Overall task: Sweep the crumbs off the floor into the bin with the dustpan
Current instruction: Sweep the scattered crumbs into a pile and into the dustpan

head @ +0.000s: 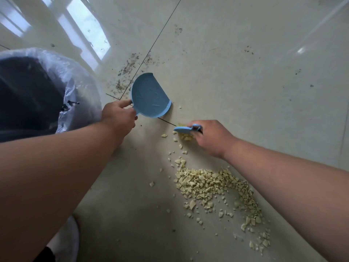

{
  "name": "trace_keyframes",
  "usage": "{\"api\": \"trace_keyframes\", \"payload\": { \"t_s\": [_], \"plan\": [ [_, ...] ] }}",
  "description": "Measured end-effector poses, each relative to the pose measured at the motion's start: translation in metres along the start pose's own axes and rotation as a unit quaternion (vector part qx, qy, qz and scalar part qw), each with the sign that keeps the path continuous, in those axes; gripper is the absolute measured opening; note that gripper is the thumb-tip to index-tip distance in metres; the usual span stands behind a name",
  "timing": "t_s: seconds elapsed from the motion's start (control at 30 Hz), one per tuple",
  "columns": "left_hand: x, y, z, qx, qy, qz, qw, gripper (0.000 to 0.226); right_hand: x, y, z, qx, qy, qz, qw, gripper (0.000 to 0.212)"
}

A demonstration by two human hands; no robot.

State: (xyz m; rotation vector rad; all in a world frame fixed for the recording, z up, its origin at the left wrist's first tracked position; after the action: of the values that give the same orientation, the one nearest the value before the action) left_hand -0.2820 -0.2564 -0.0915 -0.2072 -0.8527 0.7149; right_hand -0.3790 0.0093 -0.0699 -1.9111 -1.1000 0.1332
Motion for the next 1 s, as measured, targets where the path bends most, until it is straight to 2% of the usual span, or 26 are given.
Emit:
{"api": "trace_keyframes", "payload": {
  "t_s": [0.13,0.47,0.53,0.6,0.7,0.87,1.0],
  "plan": [
    [0.005,-0.011,-0.017,0.005,-0.007,-0.014,1.000,0.046,0.040,0.027,-0.012,-0.006,-0.014,-0.048,0.999,0.025],
    [0.021,-0.034,-0.050,0.036,-0.024,-0.059,0.997,0.046,0.095,0.053,-0.028,-0.027,0.014,-0.063,0.998,0.022],
    [0.022,-0.038,-0.051,0.043,-0.023,-0.057,0.997,0.048,0.091,0.040,-0.021,-0.082,0.052,-0.021,0.995,0.021],
    [0.022,-0.041,-0.050,0.046,-0.018,-0.052,0.997,0.048,0.080,0.015,0.000,-0.137,0.110,0.077,0.981,0.019],
    [0.021,-0.043,-0.043,0.035,-0.007,-0.047,0.998,0.047,0.064,-0.027,0.036,-0.140,0.168,0.218,0.951,0.019],
    [0.005,-0.050,-0.039,0.030,-0.007,-0.038,0.999,0.046,0.028,-0.055,0.060,-0.071,0.227,0.243,0.940,0.017],
    [-0.003,-0.059,-0.034,0.033,-0.009,-0.038,0.999,0.045,-0.013,-0.051,0.054,-0.076,0.254,0.242,0.933,0.026]
  ]
}}
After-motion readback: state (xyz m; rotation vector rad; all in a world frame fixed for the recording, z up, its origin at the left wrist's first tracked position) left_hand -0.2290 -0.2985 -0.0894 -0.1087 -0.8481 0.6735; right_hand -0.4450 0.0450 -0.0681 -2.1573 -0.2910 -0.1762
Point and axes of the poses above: each hand's wrist, its own x-axis away from the middle knuckle, its own y-axis out of the palm, z = x × y, the point moved 10 cm from there along -x, towards the middle knuckle, and after that the axes turned 9 degrees about -y, right-handed, at the moved point
